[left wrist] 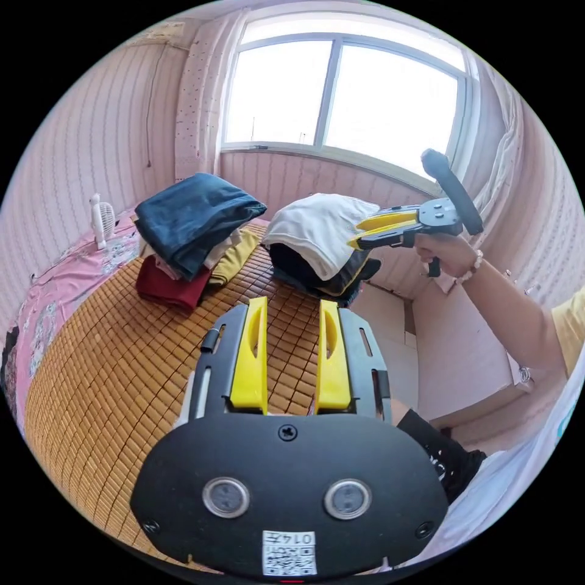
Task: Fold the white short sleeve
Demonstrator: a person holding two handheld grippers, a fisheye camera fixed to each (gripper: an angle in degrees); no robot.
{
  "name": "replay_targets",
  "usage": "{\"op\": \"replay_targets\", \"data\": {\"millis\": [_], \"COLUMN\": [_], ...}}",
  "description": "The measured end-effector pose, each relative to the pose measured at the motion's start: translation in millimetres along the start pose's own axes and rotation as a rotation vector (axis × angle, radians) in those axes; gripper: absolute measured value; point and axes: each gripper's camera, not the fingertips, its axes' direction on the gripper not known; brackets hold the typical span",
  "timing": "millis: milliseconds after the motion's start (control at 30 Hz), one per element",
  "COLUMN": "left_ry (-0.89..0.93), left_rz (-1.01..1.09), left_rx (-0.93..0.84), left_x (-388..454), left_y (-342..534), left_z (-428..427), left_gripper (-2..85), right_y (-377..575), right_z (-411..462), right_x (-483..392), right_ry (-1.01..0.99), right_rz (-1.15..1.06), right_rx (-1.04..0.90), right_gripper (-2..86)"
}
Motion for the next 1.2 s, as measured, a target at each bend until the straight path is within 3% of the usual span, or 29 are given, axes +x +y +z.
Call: {"op": "replay_targets", "data": {"millis": [200, 367, 533, 933, 1200], "left_ry": [0.098, 0.072, 0.052, -0.02, -0.182], "left_rz": [0.01, -0.008, 0.008, -0.009, -0.087], "left_rx": [-0.033, -0.122, -0.138, 0.079, 0.243], "left_x": [24.4, 32.0, 35.2, 32.1, -10.6], "left_y": [-118.2, -164.1, -180.7, -160.2, -36.7], "left_z": [105.7, 167.5, 167.4, 31.4, -153.0], "left_gripper": [13.9, 12.7, 8.3, 1.5, 0.6], "right_y": [16.6, 19.5, 24.4, 3.4, -52.5], "right_z": [33.4, 60.3, 59.2, -33.7, -107.3], "right_x": [95.1, 101.0, 94.2, 35.0, -104.7], "right_ry": [0.063, 0.07, 0.074, 0.081, -0.104], "right_rz": [0.177, 0.128, 0.082, -0.021, -0.243], "right_rx": [-0.007, -0.03, -0.016, 0.162, 0.336], "right_gripper": [13.2, 10.9, 4.7, 1.1, 1.1]}}
